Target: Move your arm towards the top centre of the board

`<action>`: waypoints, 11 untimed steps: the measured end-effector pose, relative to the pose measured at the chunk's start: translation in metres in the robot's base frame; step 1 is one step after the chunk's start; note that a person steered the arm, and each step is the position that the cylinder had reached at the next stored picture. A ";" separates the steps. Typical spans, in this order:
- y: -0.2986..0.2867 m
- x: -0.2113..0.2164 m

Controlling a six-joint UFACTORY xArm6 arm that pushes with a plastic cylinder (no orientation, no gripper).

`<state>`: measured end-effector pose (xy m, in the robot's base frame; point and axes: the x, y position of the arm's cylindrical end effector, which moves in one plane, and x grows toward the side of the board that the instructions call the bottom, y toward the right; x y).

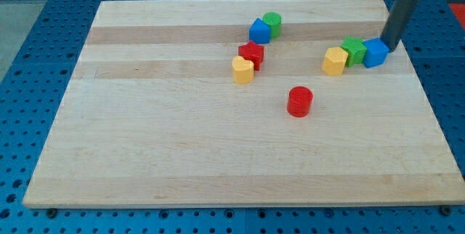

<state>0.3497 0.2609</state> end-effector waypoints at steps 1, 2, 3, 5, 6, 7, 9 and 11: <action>0.000 0.011; 0.000 0.014; 0.000 0.018; -0.002 0.022; -0.005 0.024; -0.008 0.029; -0.003 0.017; -0.018 -0.107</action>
